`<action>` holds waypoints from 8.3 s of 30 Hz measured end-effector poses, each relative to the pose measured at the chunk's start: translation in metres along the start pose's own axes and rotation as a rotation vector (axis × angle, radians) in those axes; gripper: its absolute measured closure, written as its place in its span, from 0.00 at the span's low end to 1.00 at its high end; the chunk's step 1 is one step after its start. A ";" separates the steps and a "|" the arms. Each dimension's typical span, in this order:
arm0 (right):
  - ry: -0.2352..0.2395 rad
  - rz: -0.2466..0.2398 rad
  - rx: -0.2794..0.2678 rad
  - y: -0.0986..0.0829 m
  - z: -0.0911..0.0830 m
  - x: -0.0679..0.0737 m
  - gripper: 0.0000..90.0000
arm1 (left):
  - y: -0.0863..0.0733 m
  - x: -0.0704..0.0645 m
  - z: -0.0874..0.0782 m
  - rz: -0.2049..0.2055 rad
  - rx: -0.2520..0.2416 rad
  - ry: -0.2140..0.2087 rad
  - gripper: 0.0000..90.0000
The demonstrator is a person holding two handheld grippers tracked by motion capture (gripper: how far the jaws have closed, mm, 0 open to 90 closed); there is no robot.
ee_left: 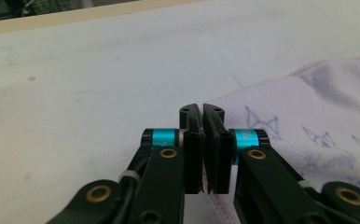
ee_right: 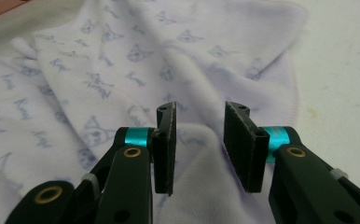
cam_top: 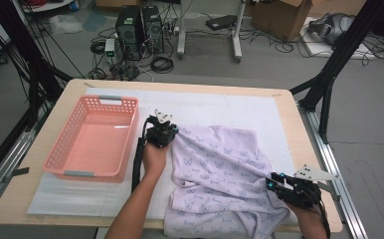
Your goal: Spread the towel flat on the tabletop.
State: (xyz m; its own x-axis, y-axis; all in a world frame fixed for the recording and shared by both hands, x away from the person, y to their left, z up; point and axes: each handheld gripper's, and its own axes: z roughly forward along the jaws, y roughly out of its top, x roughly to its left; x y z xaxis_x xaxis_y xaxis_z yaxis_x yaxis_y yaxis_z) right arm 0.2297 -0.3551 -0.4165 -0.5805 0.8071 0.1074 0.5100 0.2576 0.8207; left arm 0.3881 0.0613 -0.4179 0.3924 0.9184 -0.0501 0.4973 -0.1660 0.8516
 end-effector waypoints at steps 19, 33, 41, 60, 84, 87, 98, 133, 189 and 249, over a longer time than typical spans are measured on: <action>-0.272 0.052 0.194 0.033 0.075 -0.050 0.95 | -0.030 -0.001 0.008 -0.029 0.141 -0.170 0.53; -0.291 0.145 0.082 0.016 0.029 -0.060 0.66 | -0.034 -0.035 0.008 0.130 0.136 -0.264 0.95; -0.151 0.061 0.066 0.026 0.060 -0.035 0.62 | -0.047 -0.028 -0.028 0.148 0.149 -0.308 0.96; -0.022 -0.132 0.260 0.006 0.041 0.010 0.98 | -0.088 -0.019 -0.086 0.081 0.112 -0.459 0.77; -0.037 -0.065 0.103 0.004 0.013 0.000 0.77 | -0.022 -0.028 0.022 0.032 0.156 -0.347 0.60; -0.035 -0.067 0.100 0.004 0.014 -0.001 0.77 | -0.024 -0.042 0.024 0.089 0.152 -0.319 0.55; -0.030 -0.062 0.091 0.005 0.015 0.000 0.77 | -0.017 -0.041 0.020 0.199 0.150 -0.150 0.95; -0.398 -0.024 0.128 0.085 0.130 -0.098 0.96 | -0.023 -0.004 -0.005 0.005 0.152 -0.211 0.55; -0.138 -0.114 0.161 0.079 0.145 -0.077 0.97 | -0.006 0.028 0.013 -0.056 0.063 -0.103 0.50; -0.384 0.076 0.021 0.054 0.094 -0.091 0.71 | -0.036 -0.016 -0.009 0.023 0.144 -0.328 0.50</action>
State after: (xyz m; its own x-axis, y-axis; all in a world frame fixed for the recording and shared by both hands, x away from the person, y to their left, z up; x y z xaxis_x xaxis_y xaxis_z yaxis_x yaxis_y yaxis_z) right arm 0.3692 -0.3646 -0.4348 -0.2630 0.9633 -0.0539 0.5575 0.1973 0.8064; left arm 0.3573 0.0561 -0.4429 0.6204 0.7538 -0.2165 0.5803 -0.2556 0.7733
